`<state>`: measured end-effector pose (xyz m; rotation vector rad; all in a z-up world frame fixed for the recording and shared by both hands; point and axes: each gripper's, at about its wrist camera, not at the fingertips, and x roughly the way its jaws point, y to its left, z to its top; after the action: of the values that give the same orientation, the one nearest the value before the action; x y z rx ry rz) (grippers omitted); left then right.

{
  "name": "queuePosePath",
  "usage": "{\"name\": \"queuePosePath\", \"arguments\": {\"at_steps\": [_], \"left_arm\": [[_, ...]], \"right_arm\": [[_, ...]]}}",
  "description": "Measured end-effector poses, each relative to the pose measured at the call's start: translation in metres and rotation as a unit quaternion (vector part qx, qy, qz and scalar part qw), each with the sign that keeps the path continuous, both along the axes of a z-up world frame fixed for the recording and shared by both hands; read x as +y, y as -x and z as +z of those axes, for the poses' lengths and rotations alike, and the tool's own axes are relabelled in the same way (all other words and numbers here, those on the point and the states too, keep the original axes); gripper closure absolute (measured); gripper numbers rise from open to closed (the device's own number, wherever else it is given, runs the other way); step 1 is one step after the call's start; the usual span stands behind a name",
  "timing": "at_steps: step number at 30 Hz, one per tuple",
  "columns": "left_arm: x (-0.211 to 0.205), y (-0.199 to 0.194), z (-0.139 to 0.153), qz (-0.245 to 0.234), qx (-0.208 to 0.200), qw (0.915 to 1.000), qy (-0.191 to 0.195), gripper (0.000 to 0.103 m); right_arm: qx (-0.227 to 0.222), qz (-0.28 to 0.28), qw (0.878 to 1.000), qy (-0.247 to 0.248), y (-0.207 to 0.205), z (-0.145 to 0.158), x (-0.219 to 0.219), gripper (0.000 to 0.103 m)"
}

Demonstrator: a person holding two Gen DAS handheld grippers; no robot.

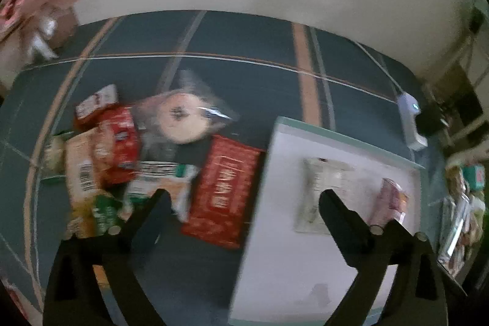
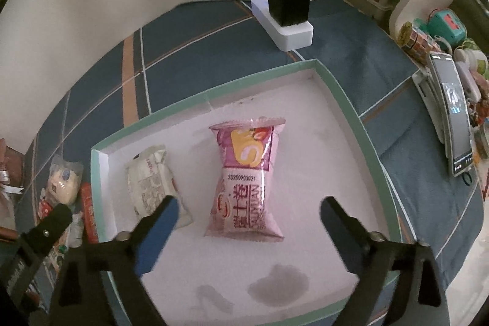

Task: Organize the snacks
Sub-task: 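Lower both packets into the tray and open both grippers, then move both tools back toward the snack pile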

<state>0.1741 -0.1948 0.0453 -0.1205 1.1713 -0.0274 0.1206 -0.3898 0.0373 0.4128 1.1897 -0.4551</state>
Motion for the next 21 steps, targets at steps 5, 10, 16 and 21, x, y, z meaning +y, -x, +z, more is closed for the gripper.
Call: {"name": "queuePosePath", "arguments": {"at_steps": [5, 10, 16, 21], "left_arm": [[0.029, 0.009, 0.002, 0.037, -0.007, 0.999, -0.023, 0.001], [0.047, 0.021, 0.003, 0.043, -0.012, 0.9969, -0.065, 0.001], [0.06, 0.03, 0.001, 0.038, 0.003, 0.996, -0.081, 0.001], [0.078, 0.042, 0.006, 0.048, 0.001, 0.9958, -0.079, 0.001]], "right_arm": [[0.005, 0.013, 1.0, 0.006, 0.006, 0.004, 0.013, 0.0], [0.013, 0.031, 0.999, 0.013, 0.014, 0.009, 0.031, 0.0], [0.037, 0.051, 0.998, 0.008, 0.025, 0.011, 0.057, 0.0], [0.035, 0.068, 0.997, 0.007, 0.032, 0.016, 0.08, 0.0]]}}
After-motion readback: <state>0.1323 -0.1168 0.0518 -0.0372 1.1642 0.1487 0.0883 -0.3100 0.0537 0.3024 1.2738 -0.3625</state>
